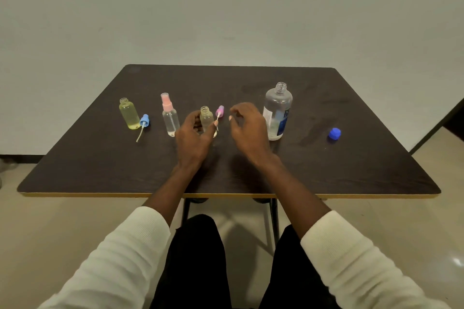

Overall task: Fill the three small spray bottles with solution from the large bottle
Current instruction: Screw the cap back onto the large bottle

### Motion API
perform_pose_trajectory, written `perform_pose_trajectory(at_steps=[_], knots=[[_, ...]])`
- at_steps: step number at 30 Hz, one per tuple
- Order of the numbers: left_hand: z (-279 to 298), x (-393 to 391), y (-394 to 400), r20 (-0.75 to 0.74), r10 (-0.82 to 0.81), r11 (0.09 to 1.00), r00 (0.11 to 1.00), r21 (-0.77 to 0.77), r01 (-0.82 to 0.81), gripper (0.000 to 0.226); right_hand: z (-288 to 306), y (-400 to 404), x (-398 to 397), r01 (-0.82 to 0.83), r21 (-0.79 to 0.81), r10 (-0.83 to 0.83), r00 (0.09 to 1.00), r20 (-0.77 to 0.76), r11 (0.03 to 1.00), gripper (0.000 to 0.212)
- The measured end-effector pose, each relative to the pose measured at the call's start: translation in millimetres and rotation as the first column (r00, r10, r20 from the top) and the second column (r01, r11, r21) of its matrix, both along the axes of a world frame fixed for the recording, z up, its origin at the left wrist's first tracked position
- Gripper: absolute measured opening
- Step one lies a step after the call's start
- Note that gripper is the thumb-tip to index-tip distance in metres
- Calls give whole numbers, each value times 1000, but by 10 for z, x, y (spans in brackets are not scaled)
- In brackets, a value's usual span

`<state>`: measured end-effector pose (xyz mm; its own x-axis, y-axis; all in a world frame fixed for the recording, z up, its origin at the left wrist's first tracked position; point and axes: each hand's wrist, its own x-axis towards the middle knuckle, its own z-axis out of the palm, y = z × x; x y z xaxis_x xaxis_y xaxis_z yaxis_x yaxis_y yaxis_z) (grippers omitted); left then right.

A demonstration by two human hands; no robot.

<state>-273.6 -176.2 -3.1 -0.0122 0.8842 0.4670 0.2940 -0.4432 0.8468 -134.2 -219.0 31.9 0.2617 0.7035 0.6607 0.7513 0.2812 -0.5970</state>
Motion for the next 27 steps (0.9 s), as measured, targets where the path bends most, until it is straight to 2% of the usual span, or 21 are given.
perform_pose_trajectory(at_steps=[5, 11, 15, 22, 25, 27], knots=[[39, 23, 24, 12, 39, 999, 999, 4, -39, 24, -174, 314, -70, -1, -266, -44, 986, -162, 964, 15], [-38, 46, 250, -44, 66, 995, 997, -69, -69, 4, -428, 416, -24, 18, -366, -93, 978, -189, 930, 21], [-45, 69, 354, -77, 45, 995, 996, -89, -52, 14, -424, 435, -4, 14, -360, -99, 971, -219, 933, 22], [-57, 69, 352, -111, 35, 991, 993, -123, -49, 38, -450, 385, 0, 14, -371, -71, 987, -142, 928, 19], [-55, 72, 287, -157, 76, 987, 985, -131, -98, 58, -435, 339, -8, 13, -365, -70, 987, -145, 931, 20], [-39, 70, 158, -163, 147, 987, 976, -34, -154, 59, -419, 257, -26, 6, -362, -61, 988, -141, 932, 21]])
